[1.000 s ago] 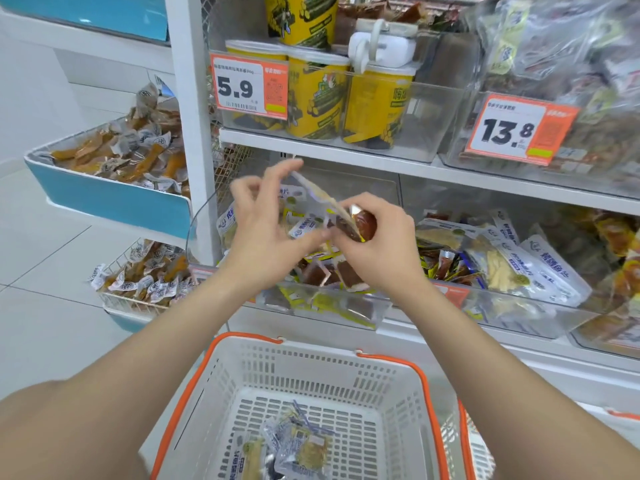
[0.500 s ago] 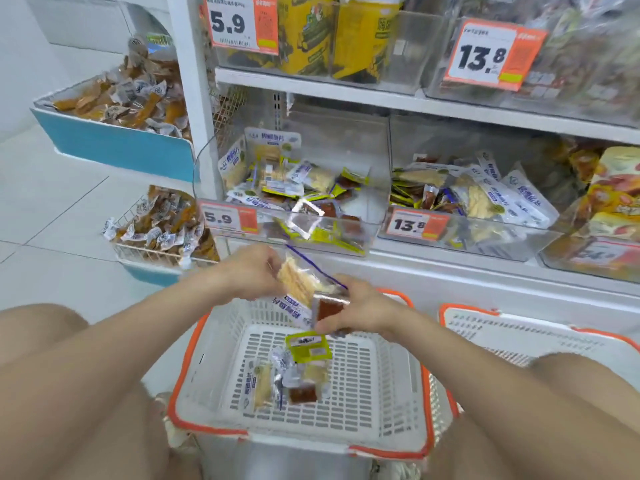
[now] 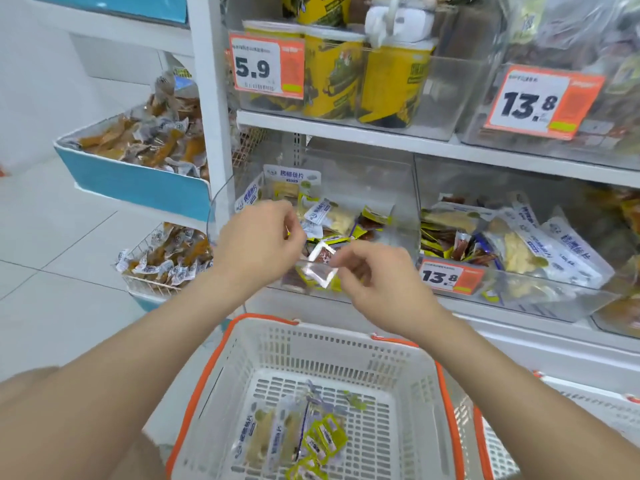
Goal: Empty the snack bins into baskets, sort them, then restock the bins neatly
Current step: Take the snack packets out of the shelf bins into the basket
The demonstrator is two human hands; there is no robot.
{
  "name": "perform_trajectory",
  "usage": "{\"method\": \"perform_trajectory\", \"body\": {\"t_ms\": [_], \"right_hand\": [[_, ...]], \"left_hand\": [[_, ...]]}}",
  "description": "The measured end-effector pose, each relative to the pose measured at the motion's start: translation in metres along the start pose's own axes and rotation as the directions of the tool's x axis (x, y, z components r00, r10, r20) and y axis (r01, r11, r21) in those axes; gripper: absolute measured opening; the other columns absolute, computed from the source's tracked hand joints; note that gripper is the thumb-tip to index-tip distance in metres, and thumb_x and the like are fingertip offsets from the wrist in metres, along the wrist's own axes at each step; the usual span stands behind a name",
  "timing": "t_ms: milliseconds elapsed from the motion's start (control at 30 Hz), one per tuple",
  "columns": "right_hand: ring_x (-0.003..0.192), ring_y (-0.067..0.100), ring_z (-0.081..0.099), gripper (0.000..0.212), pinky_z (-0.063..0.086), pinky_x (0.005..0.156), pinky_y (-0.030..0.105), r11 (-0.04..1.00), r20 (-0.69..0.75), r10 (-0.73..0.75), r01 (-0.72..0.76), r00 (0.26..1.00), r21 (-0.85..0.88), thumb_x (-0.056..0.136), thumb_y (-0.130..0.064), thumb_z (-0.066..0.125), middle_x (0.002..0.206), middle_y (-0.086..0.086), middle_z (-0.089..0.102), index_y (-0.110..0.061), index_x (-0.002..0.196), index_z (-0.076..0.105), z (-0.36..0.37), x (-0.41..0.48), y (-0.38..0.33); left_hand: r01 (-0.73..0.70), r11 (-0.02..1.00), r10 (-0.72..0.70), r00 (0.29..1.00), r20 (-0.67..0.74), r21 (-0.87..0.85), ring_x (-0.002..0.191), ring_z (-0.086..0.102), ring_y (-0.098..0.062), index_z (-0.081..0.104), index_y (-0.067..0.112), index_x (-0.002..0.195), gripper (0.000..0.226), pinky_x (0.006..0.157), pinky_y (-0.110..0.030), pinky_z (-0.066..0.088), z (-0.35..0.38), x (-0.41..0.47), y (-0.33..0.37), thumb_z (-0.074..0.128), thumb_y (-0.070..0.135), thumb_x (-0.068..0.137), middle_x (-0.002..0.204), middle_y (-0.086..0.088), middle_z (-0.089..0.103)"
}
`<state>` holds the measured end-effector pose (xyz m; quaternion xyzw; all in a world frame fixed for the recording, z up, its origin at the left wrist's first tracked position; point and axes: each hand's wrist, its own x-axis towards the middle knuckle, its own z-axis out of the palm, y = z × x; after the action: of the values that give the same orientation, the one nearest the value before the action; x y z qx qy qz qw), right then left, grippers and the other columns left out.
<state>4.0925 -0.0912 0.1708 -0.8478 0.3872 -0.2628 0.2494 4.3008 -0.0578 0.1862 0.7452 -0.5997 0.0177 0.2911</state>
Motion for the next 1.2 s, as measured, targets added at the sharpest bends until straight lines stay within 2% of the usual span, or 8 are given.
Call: {"method": "perform_trajectory", "body": {"t_ms": [167, 400, 600, 733, 800, 933, 1067, 1200], "right_hand": [[0.087, 0.024, 0.067, 0.021, 0.056, 0.080, 0.038, 0.967, -0.058, 0.144, -0.153, 0.988, -0.203, 0.089, -0.014, 0.061, 0.081, -0.004, 0.070, -0.022, 0.105, 0.073, 0.005, 0.060, 0.017], [0.131, 0.030, 0.053, 0.057, 0.046, 0.102, 0.036, 0.931, 0.082, 0.280, -0.250, 0.956, -0.268, 0.086, -0.033, 0.074, 0.133, 0.008, 0.063, -0.017, 0.139, 0.059, 0.020, 0.113, 0.040], [0.143, 0.032, 0.036, 0.119, 0.035, 0.118, 0.048, 0.954, 0.198, 0.216, -0.163, 0.956, -0.253, 0.049, -0.085, 0.068, 0.151, 0.004, 0.045, -0.034, 0.152, 0.037, 0.052, 0.134, 0.059], [0.147, 0.045, 0.022, 0.125, 0.028, 0.118, 0.063, 0.928, 0.293, 0.214, -0.101, 0.932, -0.358, 0.042, -0.095, 0.064, 0.157, 0.008, 0.035, -0.050, 0.151, 0.023, 0.067, 0.143, 0.064], [0.152, 0.042, 0.020, 0.127, 0.028, 0.120, 0.063, 0.925, 0.336, 0.249, -0.119, 0.908, -0.362, 0.041, -0.099, 0.062, 0.162, 0.007, 0.029, -0.057, 0.152, 0.017, 0.068, 0.146, 0.065], [0.122, 0.041, 0.055, 0.083, 0.052, 0.098, 0.051, 0.880, 0.316, 0.138, 0.031, 0.939, -0.474, 0.082, -0.074, 0.068, 0.132, 0.014, 0.048, -0.044, 0.152, 0.035, 0.058, 0.155, 0.064], [0.107, 0.043, 0.061, 0.050, 0.055, 0.088, 0.050, 0.775, 0.372, 0.038, 0.208, 0.927, -0.597, 0.104, -0.037, 0.058, 0.122, 0.012, 0.055, -0.039, 0.150, 0.038, 0.047, 0.155, 0.057], [0.097, 0.041, 0.064, 0.061, 0.052, 0.073, 0.044, 0.738, 0.329, -0.032, 0.244, 0.944, -0.629, 0.099, -0.001, 0.049, 0.110, 0.012, 0.060, -0.036, 0.149, 0.041, 0.037, 0.148, 0.050]], "left_hand": [[0.153, 0.955, -0.227, 0.929, 0.293, 0.254, 0.126, 0.048, -0.040, 0.060, 0.010, 0.119, 0.048, 0.101, -0.051, 0.049, 0.020, 0.057, -0.029, 0.059, 0.046, 0.086, 0.129, -0.019, 0.053], [0.216, 0.874, -0.345, 0.907, 0.242, 0.436, 0.144, 0.019, -0.052, 0.028, -0.009, 0.150, 0.088, 0.115, -0.054, 0.029, 0.056, 0.090, -0.025, 0.066, 0.046, 0.092, 0.161, -0.035, 0.014], [0.132, 0.917, -0.233, 0.944, 0.235, 0.377, 0.120, 0.043, -0.047, 0.044, 0.003, 0.129, 0.053, 0.096, -0.051, 0.039, 0.073, 0.095, -0.017, 0.070, 0.021, 0.087, 0.135, -0.023, 0.036], [0.060, 0.995, -0.088, 0.923, 0.374, 0.085, 0.102, 0.059, -0.041, 0.048, 0.007, 0.124, 0.046, 0.076, -0.041, 0.046, 0.070, 0.102, -0.027, 0.066, 0.004, 0.081, 0.120, -0.015, 0.052], [0.129, 0.992, -0.112, 0.880, 0.461, -0.005, 0.106, 0.063, -0.035, 0.056, 0.008, 0.125, 0.054, 0.086, -0.044, 0.055, 0.066, 0.104, -0.030, 0.066, 0.016, 0.072, 0.106, -0.010, 0.067], [0.144, 0.987, -0.080, 0.816, 0.572, -0.068, 0.120, 0.058, -0.024, 0.040, 0.022, 0.154, 0.103, 0.091, -0.032, 0.051, 0.057, 0.105, -0.036, 0.092, 0.024, 0.066, 0.138, -0.001, 0.059], [0.045, 0.999, -0.029, 0.838, 0.545, -0.016, 0.137, 0.047, -0.024, 0.037, 0.022, 0.155, 0.116, 0.105, -0.030, 0.043, 0.054, 0.103, -0.052, 0.099, 0.036, 0.058, 0.154, -0.001, 0.046], [-0.037, 0.998, 0.002, 0.826, 0.564, 0.050, 0.141, 0.044, -0.026, 0.044, 0.025, 0.152, 0.114, 0.117, -0.047, 0.037, 0.054, 0.092, -0.053, 0.100, 0.044, 0.055, 0.151, 0.001, 0.050]]}}
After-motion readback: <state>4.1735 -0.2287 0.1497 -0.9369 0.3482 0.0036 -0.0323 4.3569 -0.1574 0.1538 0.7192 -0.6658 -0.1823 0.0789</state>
